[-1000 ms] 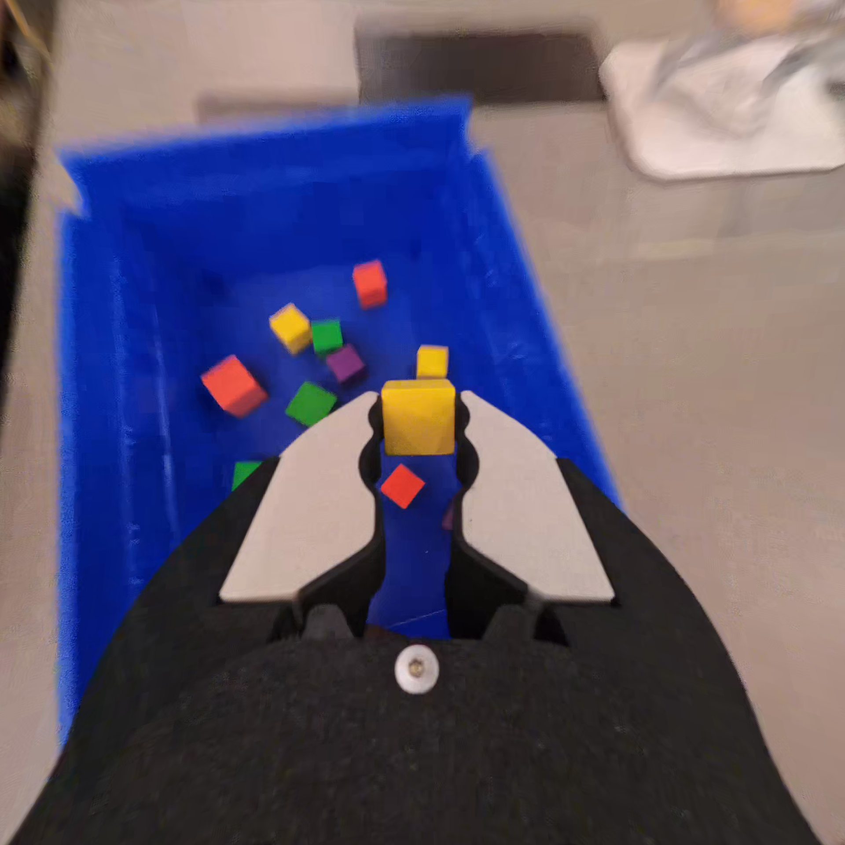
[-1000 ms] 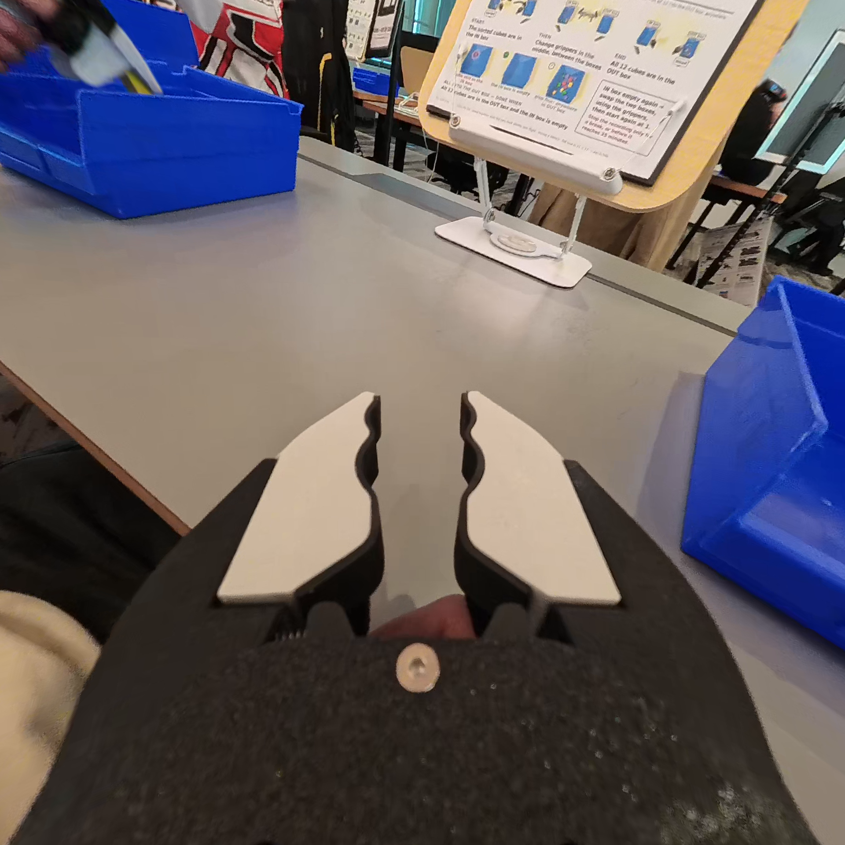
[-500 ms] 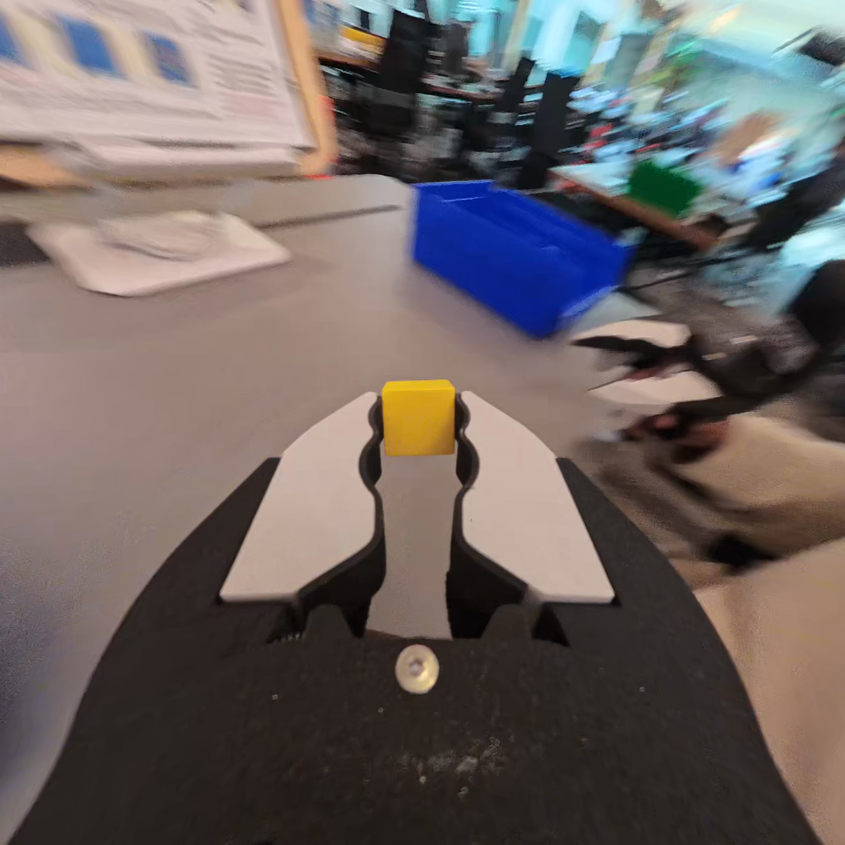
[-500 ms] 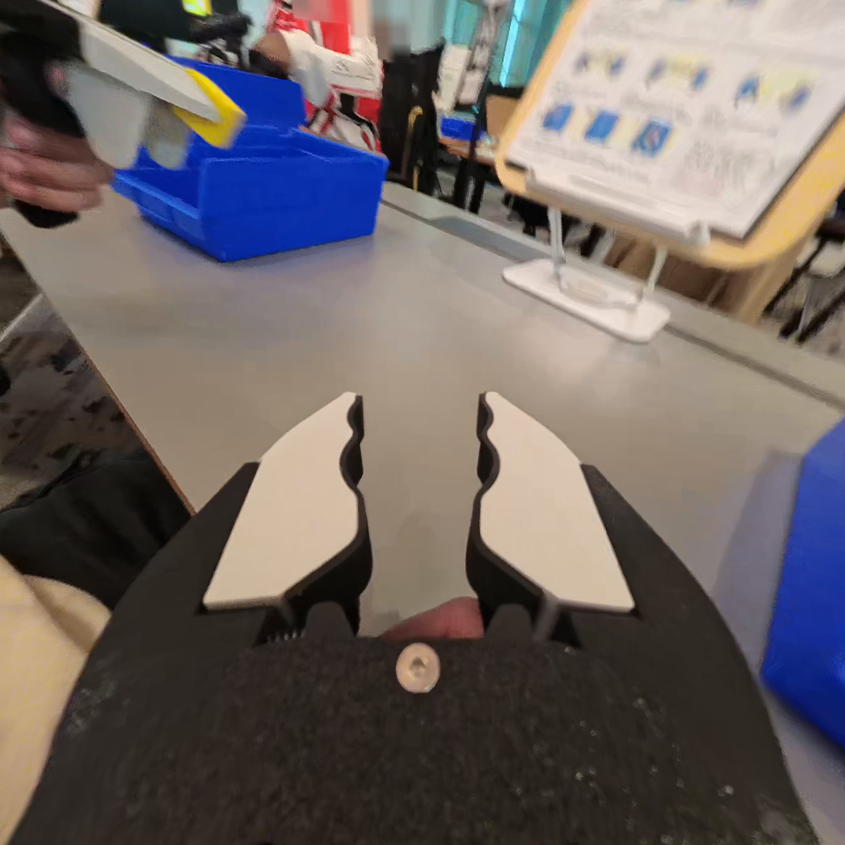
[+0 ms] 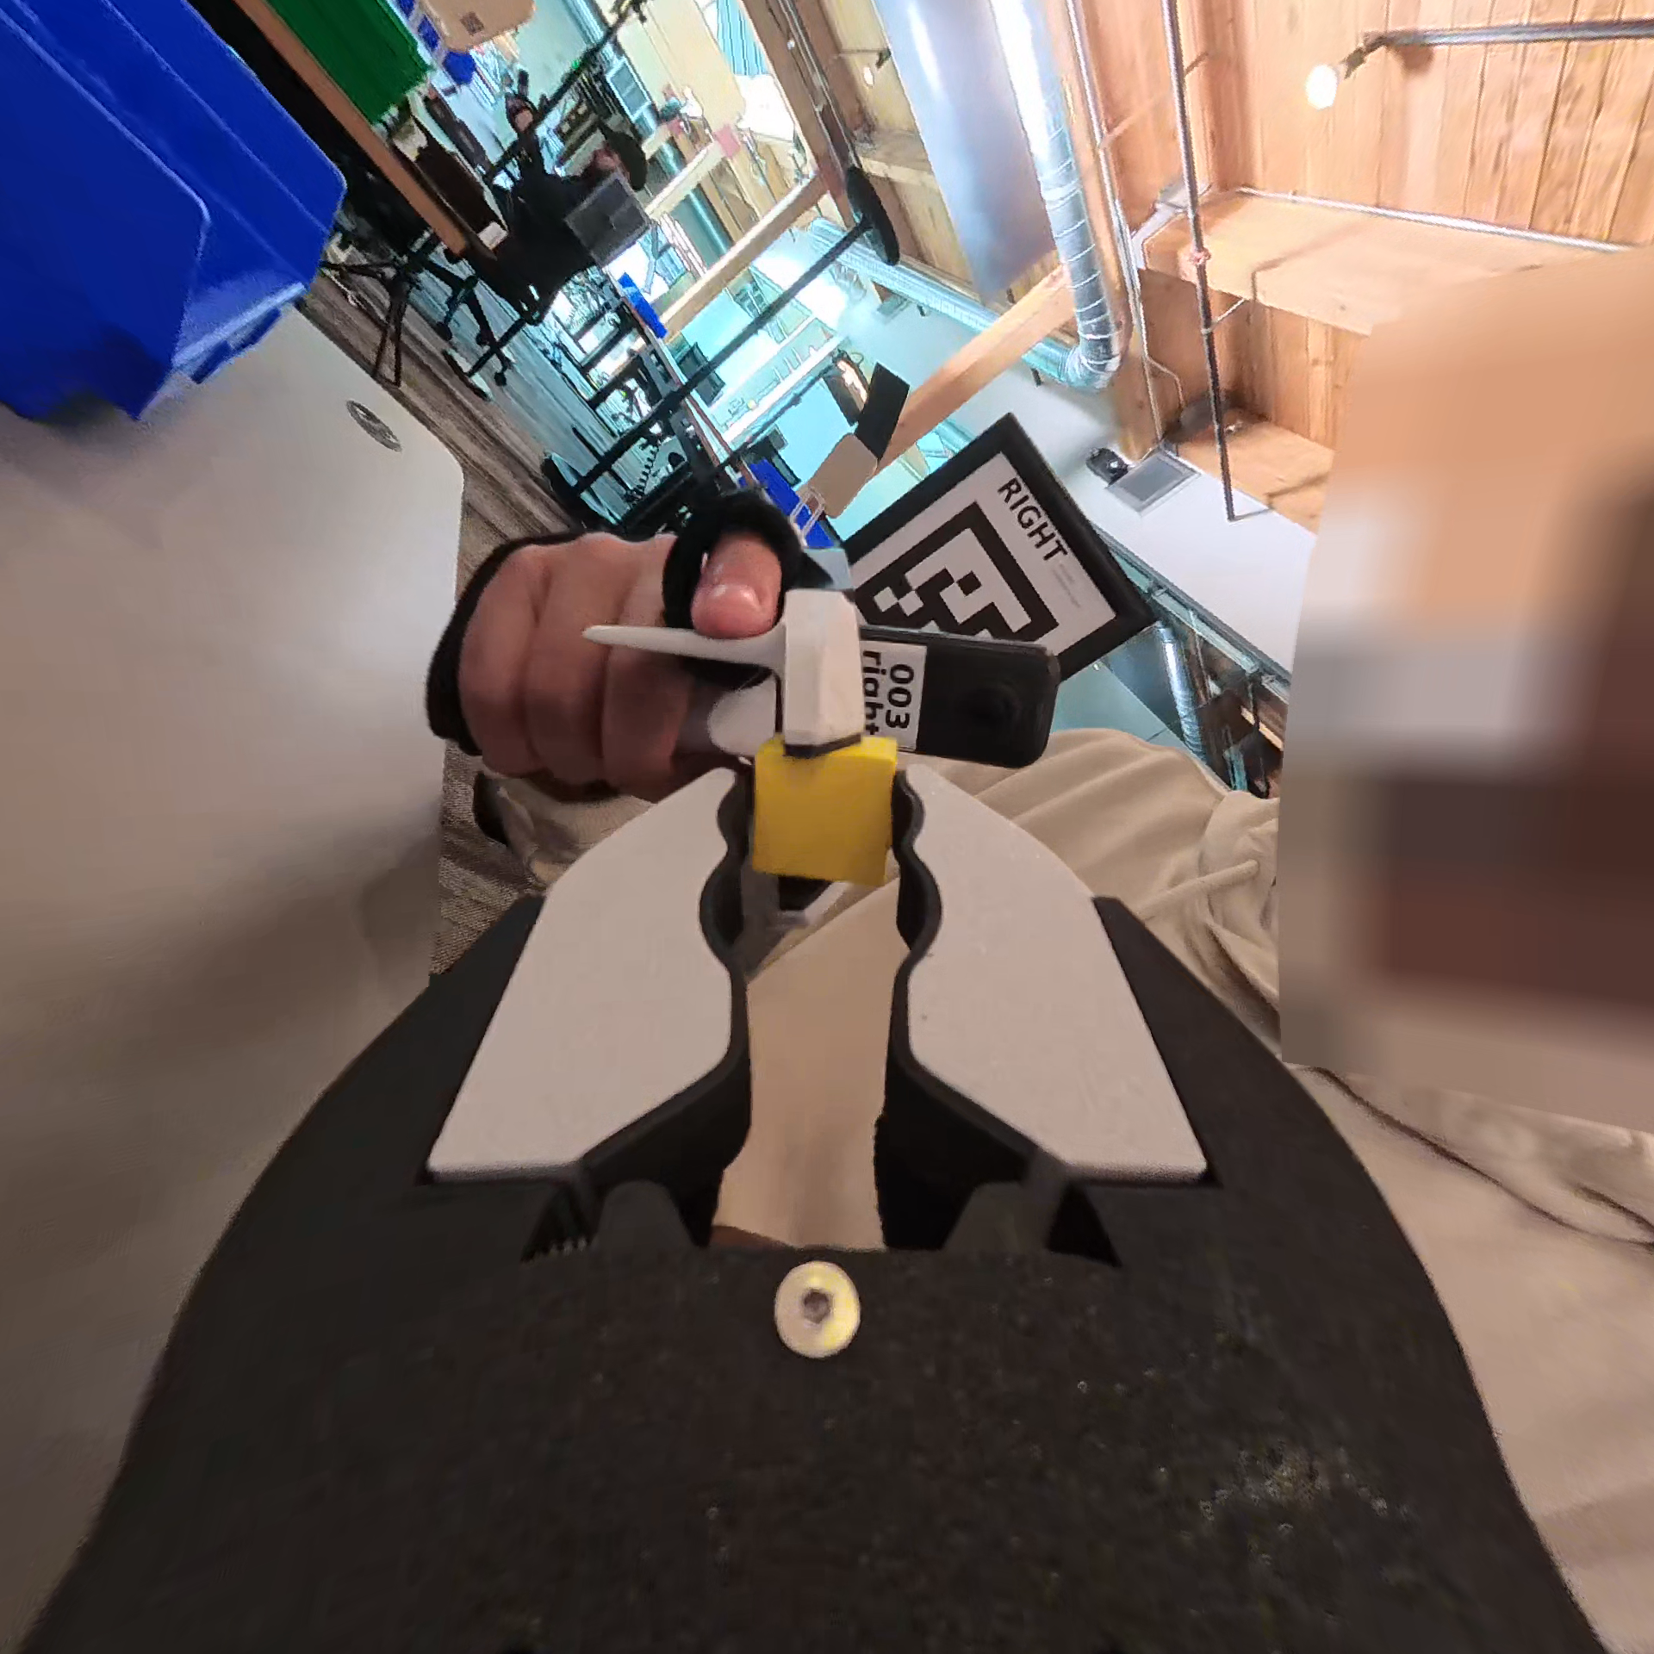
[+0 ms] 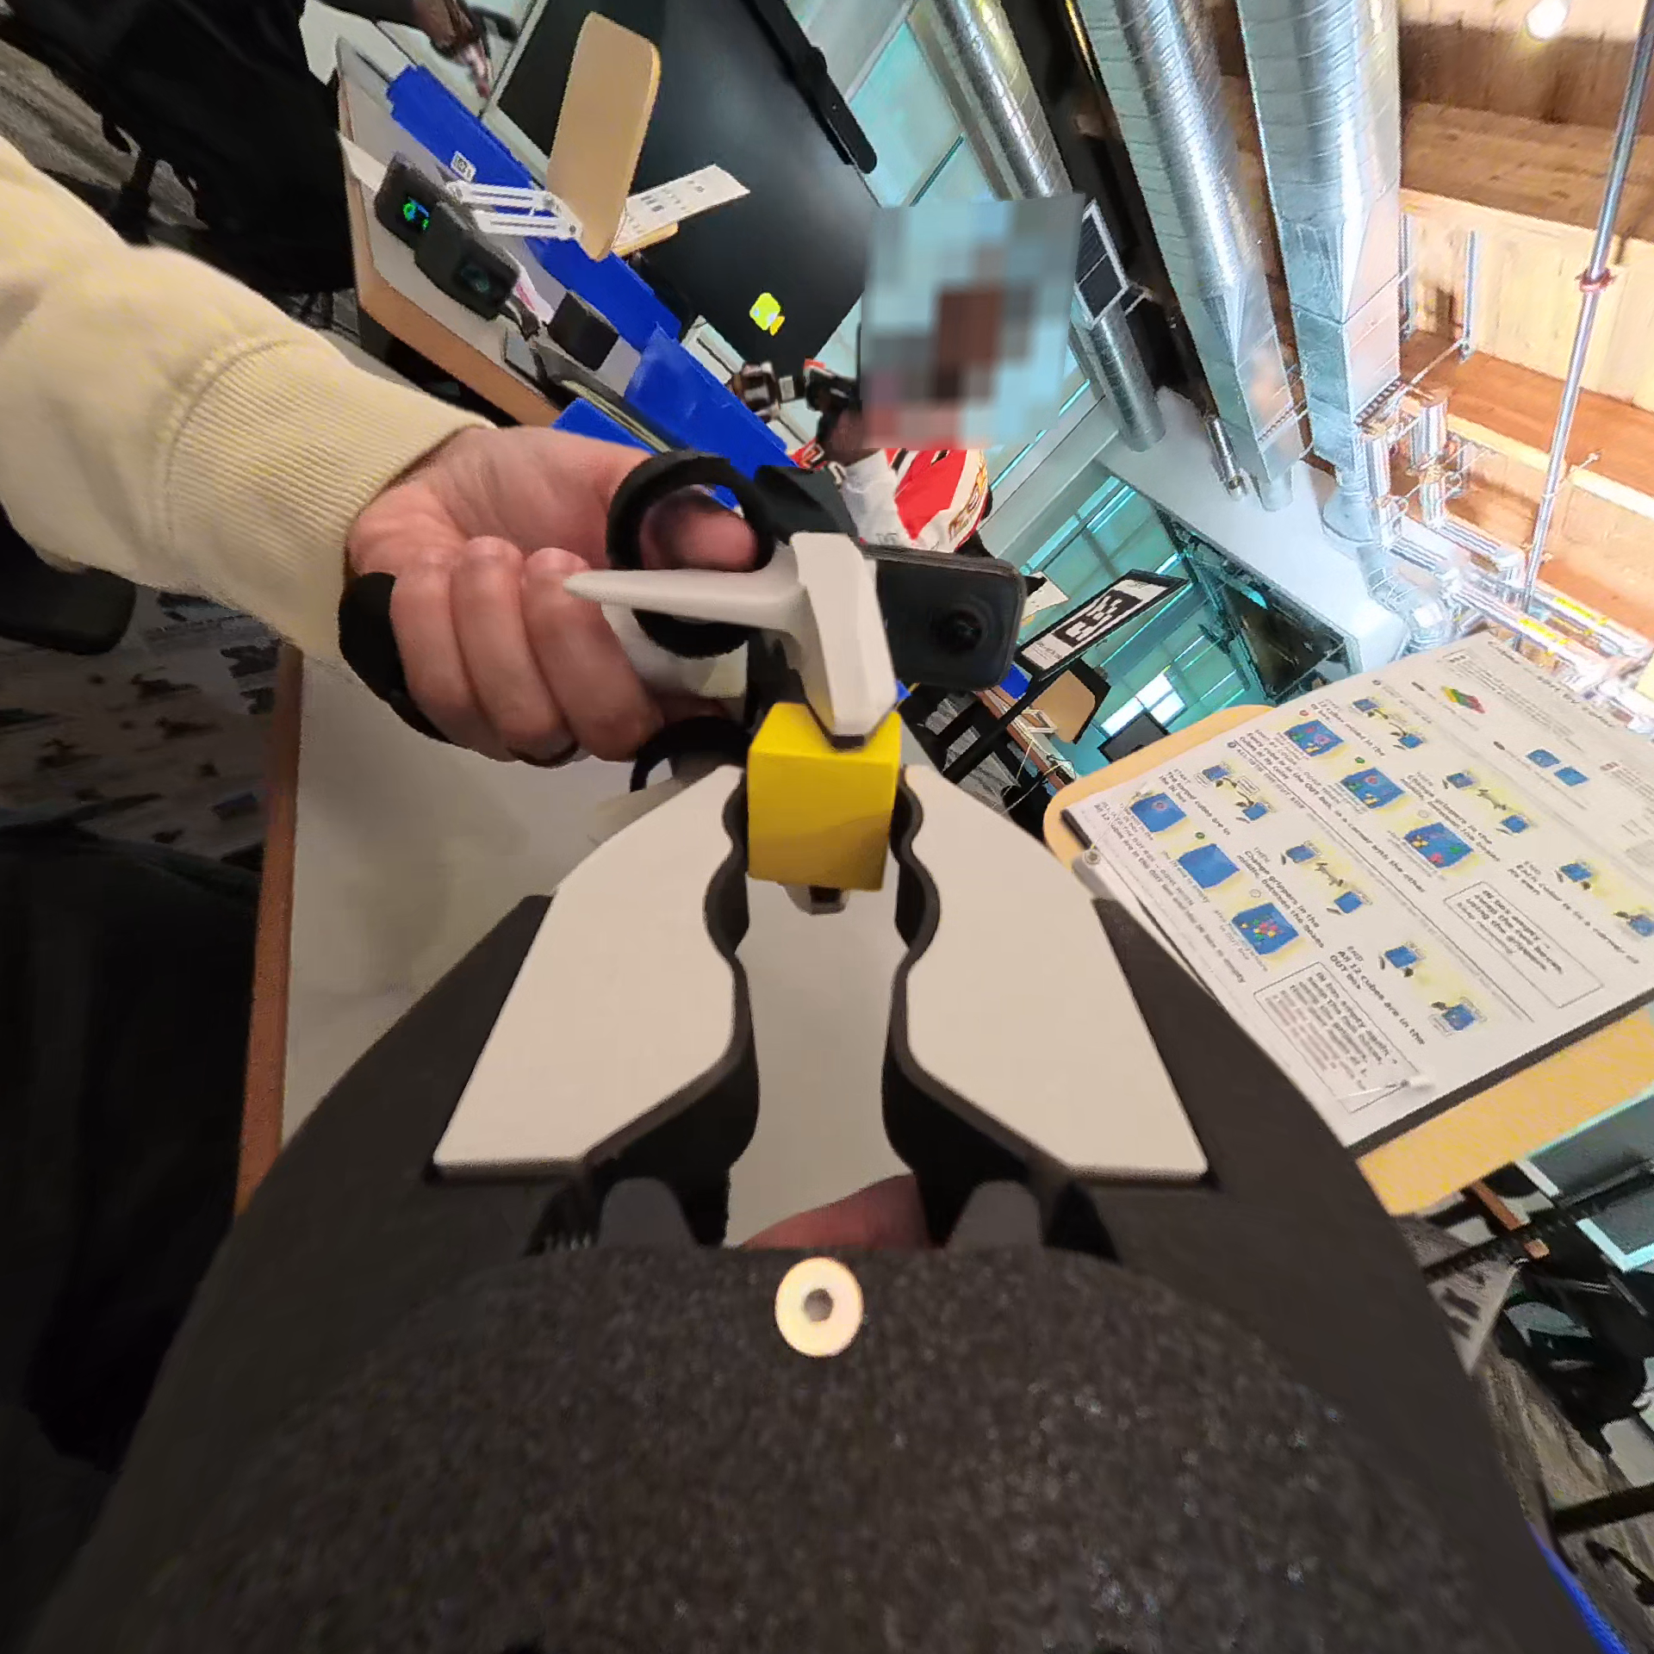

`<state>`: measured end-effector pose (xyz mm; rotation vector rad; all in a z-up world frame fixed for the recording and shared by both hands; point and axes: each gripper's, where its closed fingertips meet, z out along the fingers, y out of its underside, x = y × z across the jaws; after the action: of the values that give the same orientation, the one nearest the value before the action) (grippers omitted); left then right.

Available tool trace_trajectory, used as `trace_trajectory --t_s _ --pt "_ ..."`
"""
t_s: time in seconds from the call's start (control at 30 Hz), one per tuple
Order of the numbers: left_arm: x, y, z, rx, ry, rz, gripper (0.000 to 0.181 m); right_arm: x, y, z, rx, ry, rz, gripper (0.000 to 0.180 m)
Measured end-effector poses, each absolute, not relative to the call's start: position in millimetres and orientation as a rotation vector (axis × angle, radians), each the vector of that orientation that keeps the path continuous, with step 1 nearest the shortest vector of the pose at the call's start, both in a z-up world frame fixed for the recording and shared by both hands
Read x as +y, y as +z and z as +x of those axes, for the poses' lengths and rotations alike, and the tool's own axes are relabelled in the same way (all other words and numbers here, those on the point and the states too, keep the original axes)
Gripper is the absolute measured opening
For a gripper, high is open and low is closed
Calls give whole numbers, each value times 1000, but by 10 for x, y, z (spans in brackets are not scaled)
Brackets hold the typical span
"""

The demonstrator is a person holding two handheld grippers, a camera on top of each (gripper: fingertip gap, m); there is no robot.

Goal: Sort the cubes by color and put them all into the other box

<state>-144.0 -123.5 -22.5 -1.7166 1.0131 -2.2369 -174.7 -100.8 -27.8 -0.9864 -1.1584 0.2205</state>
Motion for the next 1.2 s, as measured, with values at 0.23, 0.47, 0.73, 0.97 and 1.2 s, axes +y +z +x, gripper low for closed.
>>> trace_trajectory --t_s 0.23,0.47,0.73,0.97,1.2 --pt "-841 -500 -1830 747 -1822 -1759 60 -962 -299 -1248 -936 265 -1153 28" --pt "-307 -1181 -2881 504 -704 -1884 54 -722 -920 -462 -478 272 -1606 28" --pt "-317 -1251 -2850 636 -553 -1868 53 -664 -1020 -344 -423 226 -1642 28" --pt "-388 -1212 -2807 662 -559 -1843 50 -439 -690 193 -368 31 -1618 28" --pt "-430 -1228 -2766 680 -583 -1866 50 403 -1010 1297 -874 -55 -2223 29"
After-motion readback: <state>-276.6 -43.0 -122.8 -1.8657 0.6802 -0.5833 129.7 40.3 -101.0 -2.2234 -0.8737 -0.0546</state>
